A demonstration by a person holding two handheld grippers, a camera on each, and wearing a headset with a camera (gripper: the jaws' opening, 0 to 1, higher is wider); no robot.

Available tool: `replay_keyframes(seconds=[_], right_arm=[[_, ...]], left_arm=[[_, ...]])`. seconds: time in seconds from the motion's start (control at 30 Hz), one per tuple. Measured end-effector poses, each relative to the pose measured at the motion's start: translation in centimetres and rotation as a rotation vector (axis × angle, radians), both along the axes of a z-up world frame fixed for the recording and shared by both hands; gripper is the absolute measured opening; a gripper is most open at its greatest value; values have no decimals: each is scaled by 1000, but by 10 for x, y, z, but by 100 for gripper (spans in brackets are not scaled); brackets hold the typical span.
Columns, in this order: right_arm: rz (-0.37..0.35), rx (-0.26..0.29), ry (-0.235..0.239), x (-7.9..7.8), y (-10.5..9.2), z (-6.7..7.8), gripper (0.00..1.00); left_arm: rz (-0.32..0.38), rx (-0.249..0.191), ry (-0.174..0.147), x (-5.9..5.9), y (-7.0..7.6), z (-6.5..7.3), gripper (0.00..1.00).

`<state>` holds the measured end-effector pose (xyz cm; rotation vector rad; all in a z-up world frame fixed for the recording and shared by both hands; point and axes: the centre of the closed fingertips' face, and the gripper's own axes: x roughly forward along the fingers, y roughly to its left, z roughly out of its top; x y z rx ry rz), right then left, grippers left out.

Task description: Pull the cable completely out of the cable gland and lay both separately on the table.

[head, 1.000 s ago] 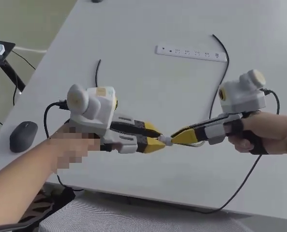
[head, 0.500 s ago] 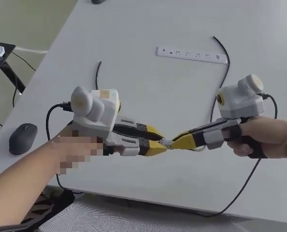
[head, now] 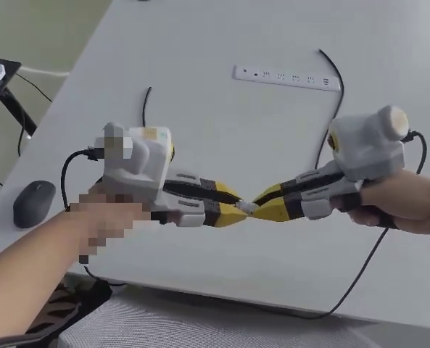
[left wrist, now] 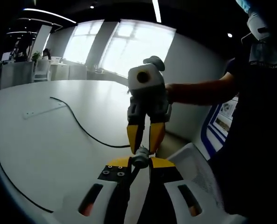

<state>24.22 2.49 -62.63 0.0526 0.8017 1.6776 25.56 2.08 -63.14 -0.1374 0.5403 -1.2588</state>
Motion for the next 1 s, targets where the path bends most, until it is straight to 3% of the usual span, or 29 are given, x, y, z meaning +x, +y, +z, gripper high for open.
replay_keyframes(seconds=[0.03, 0.13, 0.17, 0.43, 0.6, 0.77, 0.87, 1.0], right_arm=[[7, -3, -53, 2, 0, -1, 7], [32, -35, -139, 0, -2, -2, 7], [41, -49, -193, 0, -2, -3, 7], [48, -88, -404, -1, 0, -3, 7], [100, -138, -580, -5, -1, -5, 7], [97, -166, -736, 1, 0, -4, 7], [94, -179, -795, 2, 0, -4, 7], [86, -186, -813, 2, 1, -6, 8]], left_arm=[[5, -5, 6, 0, 0, 0, 15], [3, -8, 19, -1, -2, -1, 15], [4, -5, 22, -1, -2, -1, 15], [15, -28, 54, -1, -1, -1, 14], [11, -34, 79, -5, -2, -2, 14], [28, -57, 95, -3, 0, 0, 14], [35, -65, 97, -3, 1, 1, 14], [38, -62, 101, -2, 1, 1, 14]])
